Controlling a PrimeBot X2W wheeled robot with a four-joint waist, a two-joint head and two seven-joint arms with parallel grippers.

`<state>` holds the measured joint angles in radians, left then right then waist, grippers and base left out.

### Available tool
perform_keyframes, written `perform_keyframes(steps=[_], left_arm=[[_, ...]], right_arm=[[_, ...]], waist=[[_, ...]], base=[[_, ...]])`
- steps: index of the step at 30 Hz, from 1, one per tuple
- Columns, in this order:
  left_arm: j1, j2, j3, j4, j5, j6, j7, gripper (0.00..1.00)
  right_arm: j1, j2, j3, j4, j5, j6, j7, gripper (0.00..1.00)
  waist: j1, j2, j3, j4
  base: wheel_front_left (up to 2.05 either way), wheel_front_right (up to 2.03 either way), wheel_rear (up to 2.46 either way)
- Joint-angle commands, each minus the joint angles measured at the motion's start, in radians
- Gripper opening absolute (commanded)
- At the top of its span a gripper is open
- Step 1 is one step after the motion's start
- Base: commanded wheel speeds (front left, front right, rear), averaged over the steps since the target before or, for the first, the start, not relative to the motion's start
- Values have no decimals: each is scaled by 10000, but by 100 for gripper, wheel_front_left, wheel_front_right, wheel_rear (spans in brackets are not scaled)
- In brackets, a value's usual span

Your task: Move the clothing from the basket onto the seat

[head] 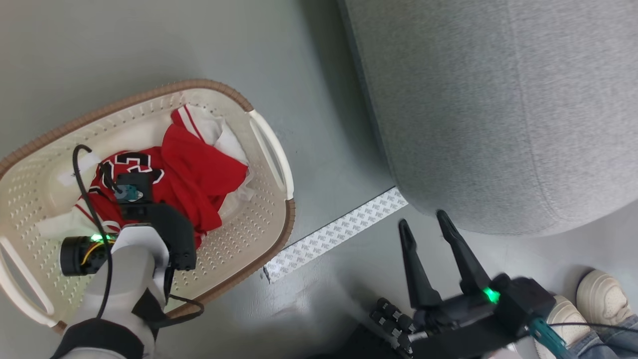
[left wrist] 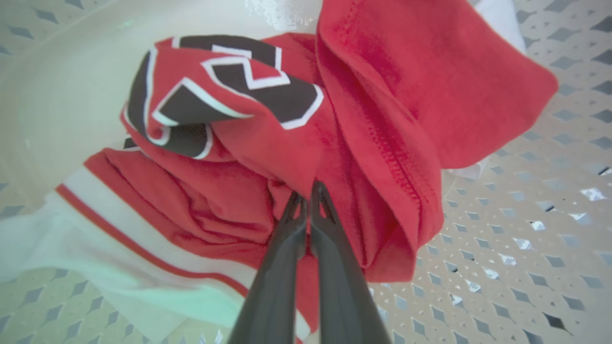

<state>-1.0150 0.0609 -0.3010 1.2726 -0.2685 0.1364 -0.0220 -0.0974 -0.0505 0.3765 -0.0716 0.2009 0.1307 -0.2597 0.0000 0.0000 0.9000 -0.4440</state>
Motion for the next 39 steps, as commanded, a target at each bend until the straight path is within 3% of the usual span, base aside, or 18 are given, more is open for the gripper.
perform_keyframes(steps=[1, 14, 19, 23, 32, 39], left_arm=[[-28, 160, -13, 65, 24, -30, -57, 0], [514, -52, -250, 82, -400, -940, -309, 0], [1276, -115, -328, -149, -1030, -1508, -556, 0], [2114, -122, -1076, -1096, -1727, -1886, -450, 0], [3323, -113, -2866, -3996, -3519, -1081, -219, 0], [3314, -105, -3547, -5427, -4002, -476, -167, 0]], right_arm=[[-156, 35, 55, 90, 96, 1, -31, 100], [-1448, 23, 332, 1317, 22, 1, -32, 100], [-1609, 19, 374, 1788, -37, 1, -32, 100], [-1404, 13, 342, 2194, -166, 1, -31, 100], [-308, -77, 7, 2566, -565, 1, 506, 100], [240, -188, 52, 2282, -546, 1, 987, 100]], waist=[[0, 0, -190, -120], [0, 0, -2460, 337], [0, 0, -3981, 748], [0, 0, -5246, 1228], [0, 0, -7623, 2494], [0, 0, -8587, 3163]], base=[[0, 0, 0], [0, 0, 0], [0, 0, 0], [0, 0, 0], [0, 0, 0], [0, 0, 0]])
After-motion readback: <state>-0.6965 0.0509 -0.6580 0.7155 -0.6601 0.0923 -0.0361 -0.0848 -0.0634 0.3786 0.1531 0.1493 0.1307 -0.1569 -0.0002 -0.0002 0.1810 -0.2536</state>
